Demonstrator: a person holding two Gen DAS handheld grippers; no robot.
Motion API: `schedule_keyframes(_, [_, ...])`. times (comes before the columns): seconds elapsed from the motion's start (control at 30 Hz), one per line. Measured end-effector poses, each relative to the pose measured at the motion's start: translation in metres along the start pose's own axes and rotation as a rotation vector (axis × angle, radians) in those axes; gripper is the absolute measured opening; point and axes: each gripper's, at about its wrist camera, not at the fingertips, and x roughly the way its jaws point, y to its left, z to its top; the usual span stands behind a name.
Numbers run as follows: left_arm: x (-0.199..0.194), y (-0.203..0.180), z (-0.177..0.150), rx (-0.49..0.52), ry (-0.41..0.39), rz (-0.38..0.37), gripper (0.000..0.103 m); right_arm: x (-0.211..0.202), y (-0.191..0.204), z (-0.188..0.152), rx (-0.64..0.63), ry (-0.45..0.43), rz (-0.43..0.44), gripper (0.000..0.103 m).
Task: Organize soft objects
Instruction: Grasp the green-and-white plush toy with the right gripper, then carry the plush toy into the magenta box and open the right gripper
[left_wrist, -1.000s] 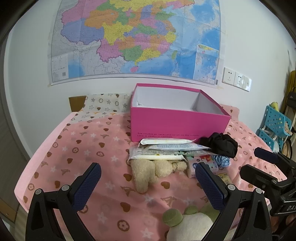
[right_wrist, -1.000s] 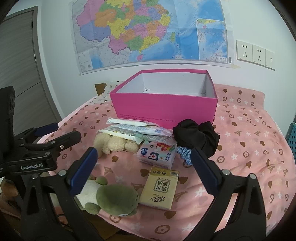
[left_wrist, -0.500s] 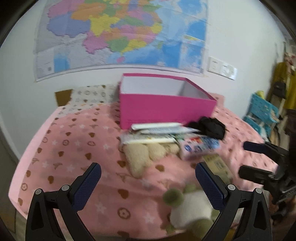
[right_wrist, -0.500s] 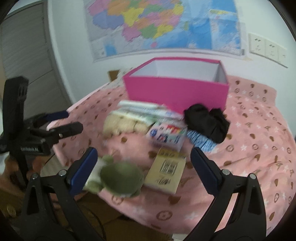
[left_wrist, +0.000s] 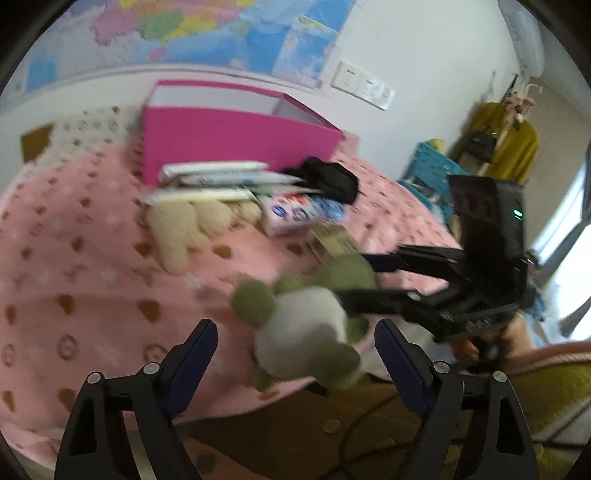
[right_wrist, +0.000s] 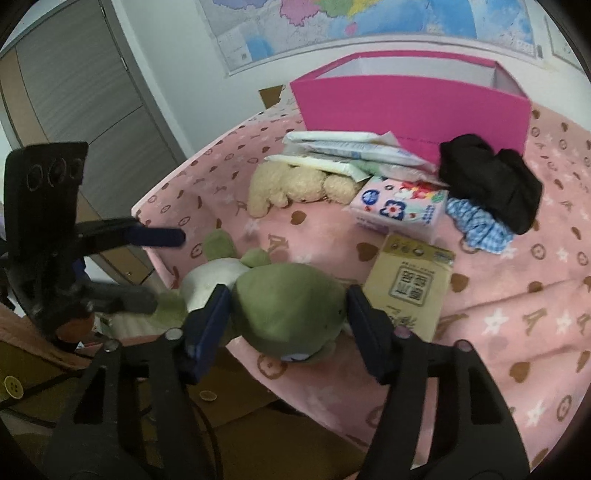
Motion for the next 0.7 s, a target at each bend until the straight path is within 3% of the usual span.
schedule_keyframes(0.07, [0.005, 0.000, -0.005, -0.004, 0.031, -0.034, 0.082, -0.001, -0.004, 0.001, 0.018, -0.007, 0.007, 0.061])
schedule_keyframes(0.13, [0.012, -0.001, -0.007, -0.009, 0.065, -0.047, 0.066, 0.001, -0.006, 0.003, 0.041, -0.011, 0.017, 0.059])
schedule_keyframes(0.27, [0.018, 0.001, -0.004, -0.029, 0.074, -0.027, 0.056, -0.002, -0.009, 0.006, 0.079, -0.021, 0.024, 0.057])
schedule_keyframes(0.4, [0.006, 0.009, 0.007, -0.060, 0.033, -0.033, 0.055, -0.014, -0.004, 0.019, 0.077, -0.073, 0.033, 0.054])
schedule_keyframes(0.5, [-0.006, 0.006, 0.020, -0.028, -0.014, -0.005, 0.055, -0.021, 0.002, 0.038, 0.045, -0.111, 0.021, 0.054])
schedule_keyframes(0.7, [-0.022, 0.013, 0.070, 0.008, -0.120, 0.010, 0.055, -0.029, -0.002, 0.089, -0.004, -0.184, -0.004, 0.054])
